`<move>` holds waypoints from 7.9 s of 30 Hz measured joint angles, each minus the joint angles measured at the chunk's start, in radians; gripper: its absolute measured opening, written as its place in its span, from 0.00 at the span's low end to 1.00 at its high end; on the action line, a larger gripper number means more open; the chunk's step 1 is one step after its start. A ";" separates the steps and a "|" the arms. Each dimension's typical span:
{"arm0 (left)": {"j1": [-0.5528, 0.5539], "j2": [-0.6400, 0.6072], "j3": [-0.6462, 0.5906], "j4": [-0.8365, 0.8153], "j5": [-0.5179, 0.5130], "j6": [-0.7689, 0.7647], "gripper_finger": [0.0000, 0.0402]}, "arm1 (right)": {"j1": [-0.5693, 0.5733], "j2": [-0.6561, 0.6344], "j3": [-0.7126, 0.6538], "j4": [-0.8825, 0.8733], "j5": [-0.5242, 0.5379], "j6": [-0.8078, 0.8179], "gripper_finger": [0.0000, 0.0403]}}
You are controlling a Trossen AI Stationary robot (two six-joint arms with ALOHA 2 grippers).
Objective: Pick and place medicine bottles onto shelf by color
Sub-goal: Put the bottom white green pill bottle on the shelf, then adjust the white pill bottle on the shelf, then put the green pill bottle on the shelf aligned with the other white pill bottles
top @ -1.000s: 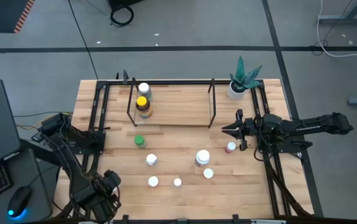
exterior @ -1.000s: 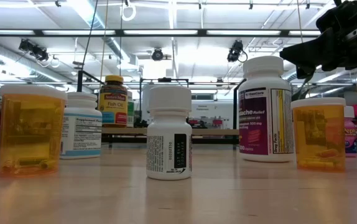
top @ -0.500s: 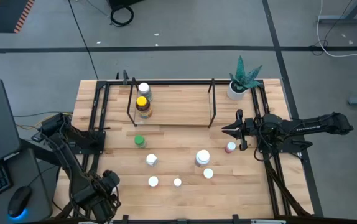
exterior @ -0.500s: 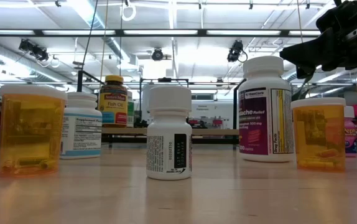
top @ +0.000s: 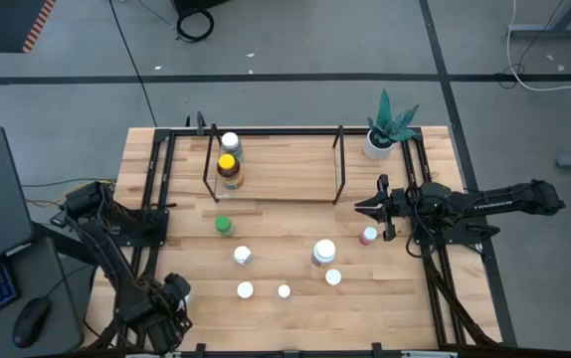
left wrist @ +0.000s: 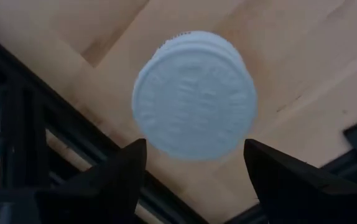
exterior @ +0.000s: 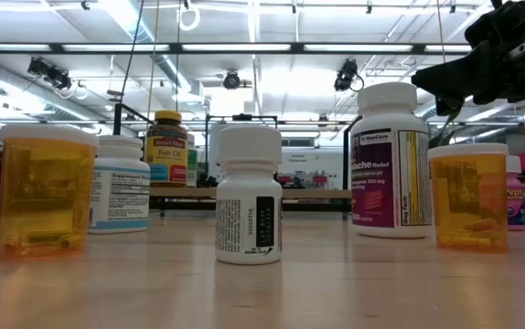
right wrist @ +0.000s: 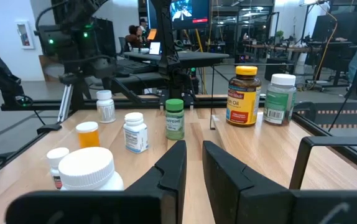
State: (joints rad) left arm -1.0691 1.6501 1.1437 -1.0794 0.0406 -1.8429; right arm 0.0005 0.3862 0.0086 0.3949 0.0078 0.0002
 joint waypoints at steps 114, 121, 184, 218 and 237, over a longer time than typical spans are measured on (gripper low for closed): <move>1.621 0.479 0.813 -0.205 -0.186 1.575 0.58 | 0.000 0.000 0.000 0.009 0.000 0.000 0.15; 1.612 0.486 0.813 -0.212 -0.228 1.626 0.58 | 0.000 0.000 0.000 0.008 0.000 0.000 0.15; 1.553 0.558 0.955 -0.186 -0.402 1.791 0.62 | 0.000 0.000 0.000 0.008 0.000 0.000 0.15; 1.320 0.558 1.136 -0.420 -0.121 2.004 0.57 | 0.000 0.000 0.000 0.015 0.000 0.000 0.15; 0.896 0.417 0.909 -0.467 -0.191 1.799 0.43 | 0.000 0.000 0.000 0.018 0.000 0.000 0.15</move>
State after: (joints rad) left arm -0.1734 2.0674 2.0525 -1.5462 -0.1503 -0.0434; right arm 0.0005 0.3861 0.0086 0.4125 0.0074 0.0002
